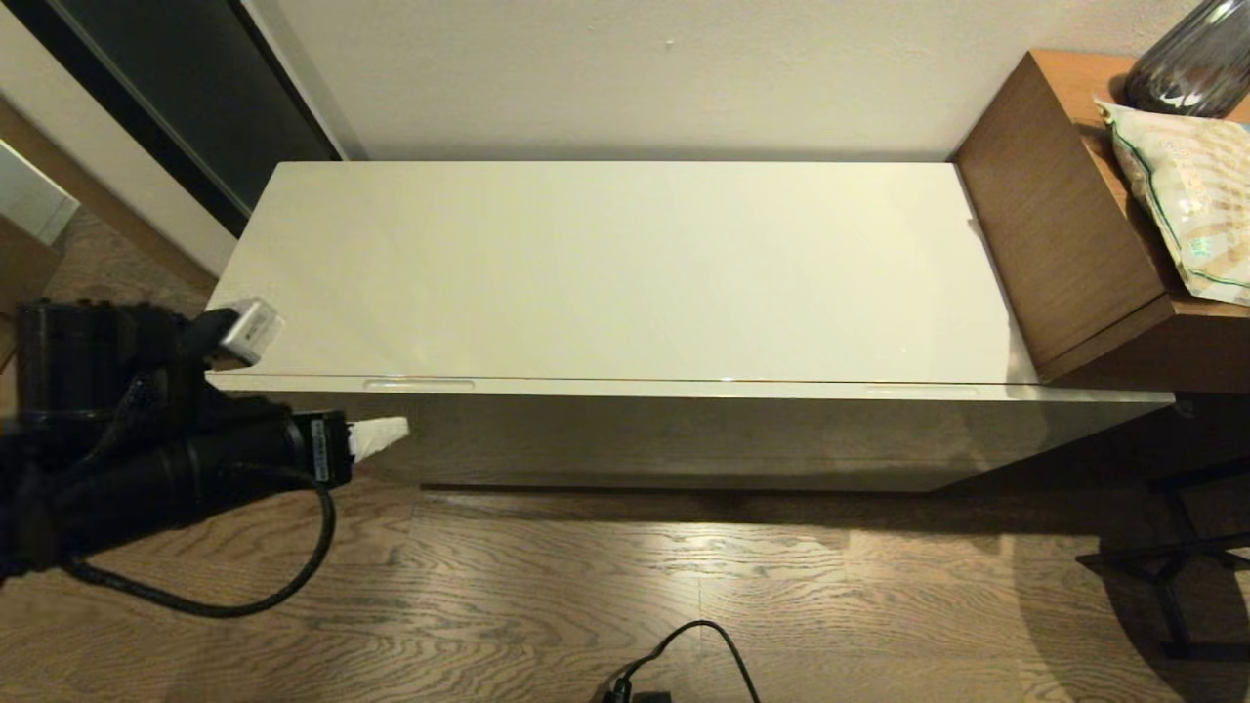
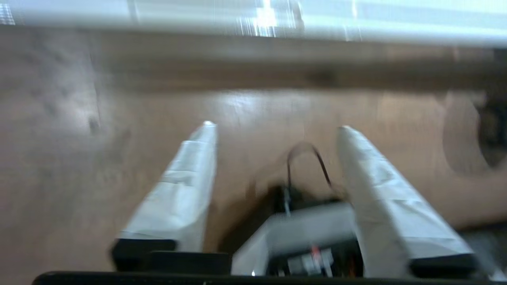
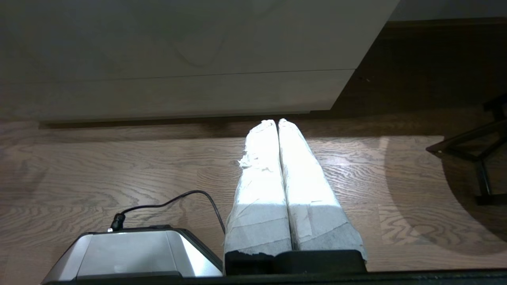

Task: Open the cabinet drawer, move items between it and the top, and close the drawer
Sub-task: Open the drawer

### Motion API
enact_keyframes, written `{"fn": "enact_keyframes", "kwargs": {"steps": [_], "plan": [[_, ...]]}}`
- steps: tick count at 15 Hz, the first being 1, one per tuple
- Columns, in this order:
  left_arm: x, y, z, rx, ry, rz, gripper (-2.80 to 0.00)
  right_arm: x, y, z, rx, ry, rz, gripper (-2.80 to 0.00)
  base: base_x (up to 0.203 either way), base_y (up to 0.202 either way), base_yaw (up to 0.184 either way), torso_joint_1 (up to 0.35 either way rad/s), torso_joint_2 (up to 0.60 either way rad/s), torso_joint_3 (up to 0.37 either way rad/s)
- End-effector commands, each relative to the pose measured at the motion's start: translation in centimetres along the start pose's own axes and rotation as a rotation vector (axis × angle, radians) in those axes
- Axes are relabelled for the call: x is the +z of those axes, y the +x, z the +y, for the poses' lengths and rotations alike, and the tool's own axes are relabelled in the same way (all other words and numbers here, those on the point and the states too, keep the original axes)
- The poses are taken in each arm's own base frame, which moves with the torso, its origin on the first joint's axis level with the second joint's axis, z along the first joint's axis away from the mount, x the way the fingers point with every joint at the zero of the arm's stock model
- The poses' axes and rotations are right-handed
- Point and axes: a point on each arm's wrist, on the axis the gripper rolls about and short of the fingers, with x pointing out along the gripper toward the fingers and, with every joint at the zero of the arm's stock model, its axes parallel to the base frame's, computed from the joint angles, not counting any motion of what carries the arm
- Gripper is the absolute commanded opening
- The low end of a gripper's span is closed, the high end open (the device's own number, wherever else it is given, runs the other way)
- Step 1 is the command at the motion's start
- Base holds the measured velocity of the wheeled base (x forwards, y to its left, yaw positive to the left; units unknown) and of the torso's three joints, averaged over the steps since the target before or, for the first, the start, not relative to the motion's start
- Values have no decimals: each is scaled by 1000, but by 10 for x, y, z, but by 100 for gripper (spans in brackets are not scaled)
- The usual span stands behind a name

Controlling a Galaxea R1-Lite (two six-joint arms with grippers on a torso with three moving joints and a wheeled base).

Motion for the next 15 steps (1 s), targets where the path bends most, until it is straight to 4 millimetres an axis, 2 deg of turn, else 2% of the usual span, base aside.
{"fn": "enact_keyframes", "kwargs": {"steps": [1,5,9,10,15], "plan": [[-5,16,-4,6,5,28,0,0,0,0,0,0,1,-280,0,0,0,0,0,0],[10,21,-11,84,28,-35,0,0,0,0,0,0,1,-280,0,0,0,0,0,0],[9,32,-12,90,27,-28,0,0,0,0,0,0,1,-280,0,0,0,0,0,0],[8,33,-13,87,29,-23,-278,0,0,0,0,0,1,-280,0,0,0,0,0,0],[12,52,-16,132,-3,-21,-280,0,0,0,0,0,1,-280,0,0,0,0,0,0]]}}
